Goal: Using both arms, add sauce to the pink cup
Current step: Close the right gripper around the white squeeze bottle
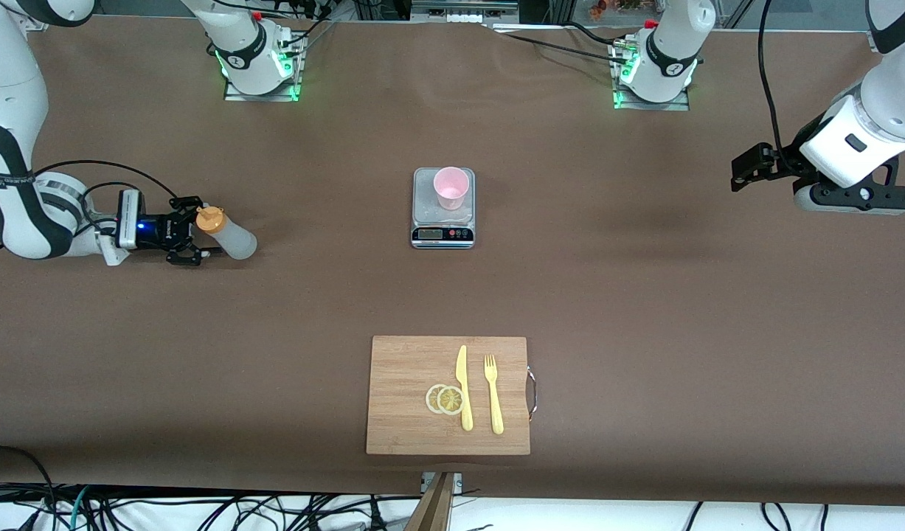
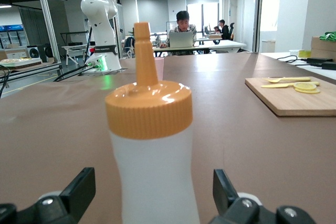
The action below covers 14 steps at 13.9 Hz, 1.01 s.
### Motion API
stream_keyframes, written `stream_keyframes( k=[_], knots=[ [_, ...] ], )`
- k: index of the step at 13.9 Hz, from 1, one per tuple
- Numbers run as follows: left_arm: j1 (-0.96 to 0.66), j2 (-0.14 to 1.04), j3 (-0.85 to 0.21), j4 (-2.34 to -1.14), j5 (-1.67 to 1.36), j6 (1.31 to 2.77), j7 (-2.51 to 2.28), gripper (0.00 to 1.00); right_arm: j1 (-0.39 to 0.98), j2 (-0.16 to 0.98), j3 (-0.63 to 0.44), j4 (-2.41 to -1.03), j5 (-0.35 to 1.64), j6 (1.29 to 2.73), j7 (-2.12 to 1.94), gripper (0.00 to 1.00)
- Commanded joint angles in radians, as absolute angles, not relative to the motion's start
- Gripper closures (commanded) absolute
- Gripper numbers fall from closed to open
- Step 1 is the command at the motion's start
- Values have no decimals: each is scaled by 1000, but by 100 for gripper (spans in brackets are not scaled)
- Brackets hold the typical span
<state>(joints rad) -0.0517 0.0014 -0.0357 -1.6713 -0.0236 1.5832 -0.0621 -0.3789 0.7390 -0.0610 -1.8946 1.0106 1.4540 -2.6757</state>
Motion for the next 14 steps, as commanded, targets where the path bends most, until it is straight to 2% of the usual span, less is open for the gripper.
stream_keyframes(
  k=[1, 6, 7, 8, 9, 12, 14],
  knots=[
    [-48, 11, -34, -1647, -28, 1560, -35, 0, -364, 727, -61, -1927, 1037, 1459, -2695, 1],
    [-49, 9, -41, -1646, -31, 1559, -46, 0, -327, 755, -61, -1933, 1040, 1456, -2695, 1],
    [-55, 9, -44, -1644, -29, 1560, -48, 0, -325, 762, -61, -1931, 1055, 1451, -2695, 5],
    [-58, 9, -46, -1644, -29, 1559, -51, 0, -322, 771, -61, -1931, 1063, 1447, -2695, 16],
    [-58, 9, -48, -1644, -29, 1559, -51, 0, -321, 776, -61, -1928, 1065, 1447, -2695, 42],
    [-58, 9, -51, -1644, -28, 1543, -51, 0, -319, 775, -63, -1921, 1063, 1451, -2695, 97],
    [-58, 9, -49, -1643, -26, 1543, -49, 0, -319, 772, -63, -1910, 1063, 1453, -2694, 100]
  ],
)
